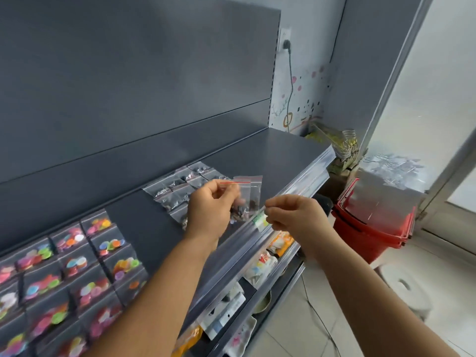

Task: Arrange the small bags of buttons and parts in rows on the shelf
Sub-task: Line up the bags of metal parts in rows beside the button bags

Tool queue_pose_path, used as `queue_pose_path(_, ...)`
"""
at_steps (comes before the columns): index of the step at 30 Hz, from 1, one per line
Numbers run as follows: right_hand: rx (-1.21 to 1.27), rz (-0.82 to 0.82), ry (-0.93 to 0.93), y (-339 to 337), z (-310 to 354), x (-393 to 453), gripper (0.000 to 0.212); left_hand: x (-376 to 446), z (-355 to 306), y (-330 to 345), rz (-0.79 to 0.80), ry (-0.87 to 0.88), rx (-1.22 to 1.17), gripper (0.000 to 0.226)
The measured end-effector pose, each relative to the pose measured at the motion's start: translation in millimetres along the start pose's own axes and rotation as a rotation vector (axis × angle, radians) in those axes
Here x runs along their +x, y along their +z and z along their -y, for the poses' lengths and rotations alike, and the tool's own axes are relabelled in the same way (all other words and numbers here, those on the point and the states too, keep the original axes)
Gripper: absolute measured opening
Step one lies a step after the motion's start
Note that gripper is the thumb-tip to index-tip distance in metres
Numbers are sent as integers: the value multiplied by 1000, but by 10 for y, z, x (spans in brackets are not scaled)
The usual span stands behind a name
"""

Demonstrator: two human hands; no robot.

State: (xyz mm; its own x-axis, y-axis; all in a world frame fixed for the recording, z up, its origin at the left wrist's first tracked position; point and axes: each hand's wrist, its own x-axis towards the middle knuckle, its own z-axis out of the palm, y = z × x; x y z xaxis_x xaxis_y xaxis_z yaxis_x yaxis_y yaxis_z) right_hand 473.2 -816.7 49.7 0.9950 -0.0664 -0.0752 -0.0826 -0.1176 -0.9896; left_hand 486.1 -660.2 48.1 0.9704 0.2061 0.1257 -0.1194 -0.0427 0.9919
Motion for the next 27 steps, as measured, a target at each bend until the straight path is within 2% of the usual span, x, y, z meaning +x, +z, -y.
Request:
queue_pose_path(6, 55, 84, -1, 40, 100, 707, 14, 629, 46, 265, 29, 7, 5, 11)
queue_pose_path(10, 34, 58, -9, 1, 92, 1046, 5, 908, 106, 340, 8, 22, 30, 12)
queue_pose_path(13, 13, 36, -47, 13, 70, 1242, 11, 1028, 157, 334, -21, 22, 31, 11)
queue_pose_path(18, 74, 130, -68, 216, 87, 1508, 10, 1148, 199, 302, -66, -3, 52, 8)
queue_pose_path(21, 100, 147, -62, 321, 87, 1651, 15, 1175, 209, 250, -155, 2, 131, 9)
queue_pose_path(27, -43, 239, -113, 305, 72, 1929, 21, 1153, 226, 176, -340, -61, 298, 11)
